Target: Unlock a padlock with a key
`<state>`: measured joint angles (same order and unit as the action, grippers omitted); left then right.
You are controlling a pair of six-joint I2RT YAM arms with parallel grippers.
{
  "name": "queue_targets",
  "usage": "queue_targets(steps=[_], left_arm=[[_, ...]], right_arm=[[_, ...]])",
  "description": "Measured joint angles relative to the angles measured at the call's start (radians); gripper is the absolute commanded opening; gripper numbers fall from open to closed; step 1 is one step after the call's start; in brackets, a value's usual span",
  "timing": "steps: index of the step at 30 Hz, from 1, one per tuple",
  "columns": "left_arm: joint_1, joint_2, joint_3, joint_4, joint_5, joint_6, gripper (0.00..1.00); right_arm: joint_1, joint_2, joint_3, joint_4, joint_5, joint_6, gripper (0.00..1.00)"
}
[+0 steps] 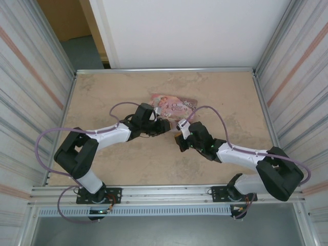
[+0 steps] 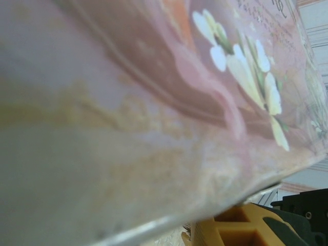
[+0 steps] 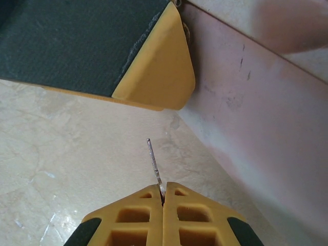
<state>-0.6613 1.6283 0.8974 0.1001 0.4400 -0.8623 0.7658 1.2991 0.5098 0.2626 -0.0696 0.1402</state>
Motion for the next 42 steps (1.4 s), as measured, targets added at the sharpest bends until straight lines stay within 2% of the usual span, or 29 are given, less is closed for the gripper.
queue_targets(steps=[22,42], left_arm=[[0.000,0.000,0.000,0.001,0.014,-0.011,0.01],[0.001,-0.014,0.000,0.005,0.017,-0.029,0.01]], right_arm=[[0.000,0.079,0.000,0.106,0.031,0.008,0.00],[0.000,0.090,-0.005,0.162,0.051,0.029,0.00]])
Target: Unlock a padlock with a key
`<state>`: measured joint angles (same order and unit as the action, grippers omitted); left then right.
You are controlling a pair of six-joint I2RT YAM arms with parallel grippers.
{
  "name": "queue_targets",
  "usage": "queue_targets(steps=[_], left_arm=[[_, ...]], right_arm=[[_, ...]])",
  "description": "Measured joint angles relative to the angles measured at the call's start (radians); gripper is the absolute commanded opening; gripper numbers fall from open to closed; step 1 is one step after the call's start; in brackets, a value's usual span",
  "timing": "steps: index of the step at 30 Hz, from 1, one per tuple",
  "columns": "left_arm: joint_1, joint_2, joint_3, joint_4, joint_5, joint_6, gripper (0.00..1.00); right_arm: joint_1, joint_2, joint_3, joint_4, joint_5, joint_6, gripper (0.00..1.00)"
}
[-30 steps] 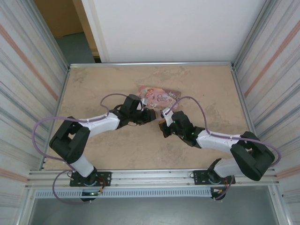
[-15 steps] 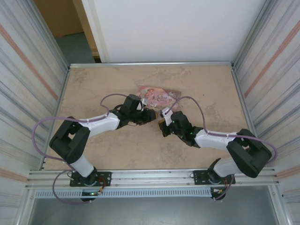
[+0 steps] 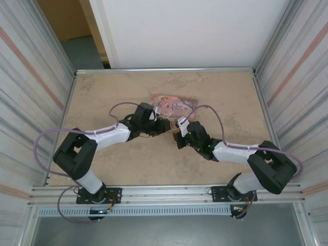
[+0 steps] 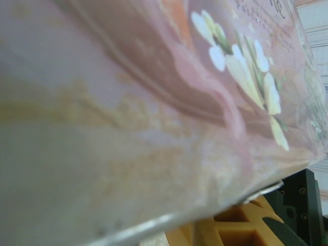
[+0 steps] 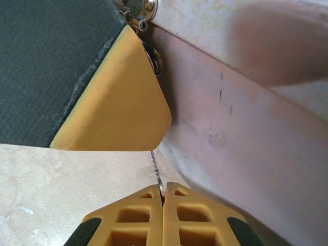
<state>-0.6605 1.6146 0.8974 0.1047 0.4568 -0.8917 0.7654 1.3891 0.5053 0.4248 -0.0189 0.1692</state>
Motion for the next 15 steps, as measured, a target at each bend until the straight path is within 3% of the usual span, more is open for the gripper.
queue_targets(steps=[15], left_arm=[[0.000,-0.002,0.000,0.003,-0.001,0.000,0.01]], right_arm=[[-0.005,0.000,-0.019,0.042,-0.001,0.030,0.00]])
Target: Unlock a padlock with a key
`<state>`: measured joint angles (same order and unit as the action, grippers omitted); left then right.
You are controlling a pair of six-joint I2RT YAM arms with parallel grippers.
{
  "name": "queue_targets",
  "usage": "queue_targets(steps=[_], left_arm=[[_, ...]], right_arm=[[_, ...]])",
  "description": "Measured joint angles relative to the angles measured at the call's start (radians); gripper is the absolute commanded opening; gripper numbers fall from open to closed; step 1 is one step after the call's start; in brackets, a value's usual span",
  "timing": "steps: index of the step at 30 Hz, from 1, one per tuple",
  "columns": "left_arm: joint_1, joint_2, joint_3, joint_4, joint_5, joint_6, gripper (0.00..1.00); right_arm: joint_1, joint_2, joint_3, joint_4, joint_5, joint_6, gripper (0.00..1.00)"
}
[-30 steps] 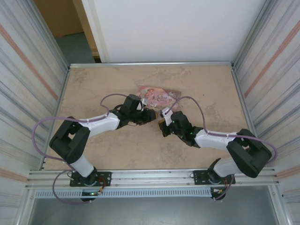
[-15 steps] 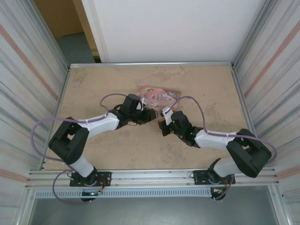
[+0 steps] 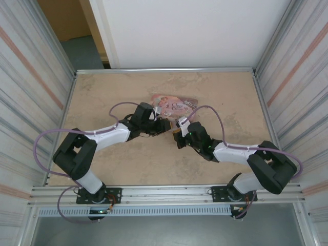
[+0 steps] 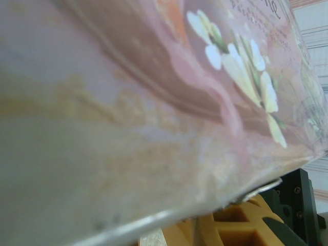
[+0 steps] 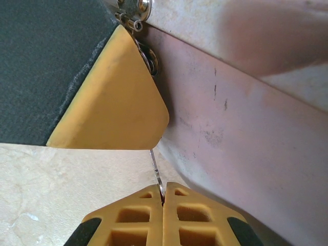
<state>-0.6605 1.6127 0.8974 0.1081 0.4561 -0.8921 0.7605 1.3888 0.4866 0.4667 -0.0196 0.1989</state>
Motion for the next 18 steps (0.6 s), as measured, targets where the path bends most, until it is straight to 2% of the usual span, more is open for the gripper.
queue_targets(steps=[18], left_arm=[[0.000,0.000,0.000,0.001,0.000,-0.003,0.01]], right_arm=[[-0.002,-0.015,-0.019,0.026,0.000,0.003,0.00]])
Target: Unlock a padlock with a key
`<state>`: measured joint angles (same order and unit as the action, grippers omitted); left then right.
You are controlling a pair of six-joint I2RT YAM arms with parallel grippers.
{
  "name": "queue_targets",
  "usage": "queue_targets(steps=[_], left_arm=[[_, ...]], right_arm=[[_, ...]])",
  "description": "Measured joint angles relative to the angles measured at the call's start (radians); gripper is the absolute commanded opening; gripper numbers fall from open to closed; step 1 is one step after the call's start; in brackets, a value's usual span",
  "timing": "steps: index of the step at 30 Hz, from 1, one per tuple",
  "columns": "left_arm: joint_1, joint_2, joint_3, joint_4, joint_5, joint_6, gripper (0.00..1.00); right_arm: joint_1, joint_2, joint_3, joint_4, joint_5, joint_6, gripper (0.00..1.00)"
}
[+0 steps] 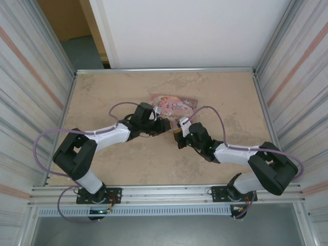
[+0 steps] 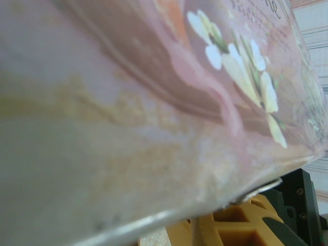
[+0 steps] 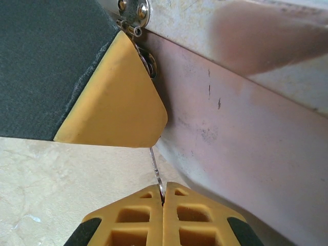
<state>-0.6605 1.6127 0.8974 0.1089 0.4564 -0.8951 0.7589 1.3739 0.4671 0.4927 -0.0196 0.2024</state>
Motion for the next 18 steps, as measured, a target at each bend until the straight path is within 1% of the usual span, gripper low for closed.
queue_targets(steps=[18], left_arm=[[0.000,0.000,0.000,0.001,0.000,0.000,0.00]], right_arm=[[0.000,0.021,0.000,0.039,0.000,0.003,0.00]])
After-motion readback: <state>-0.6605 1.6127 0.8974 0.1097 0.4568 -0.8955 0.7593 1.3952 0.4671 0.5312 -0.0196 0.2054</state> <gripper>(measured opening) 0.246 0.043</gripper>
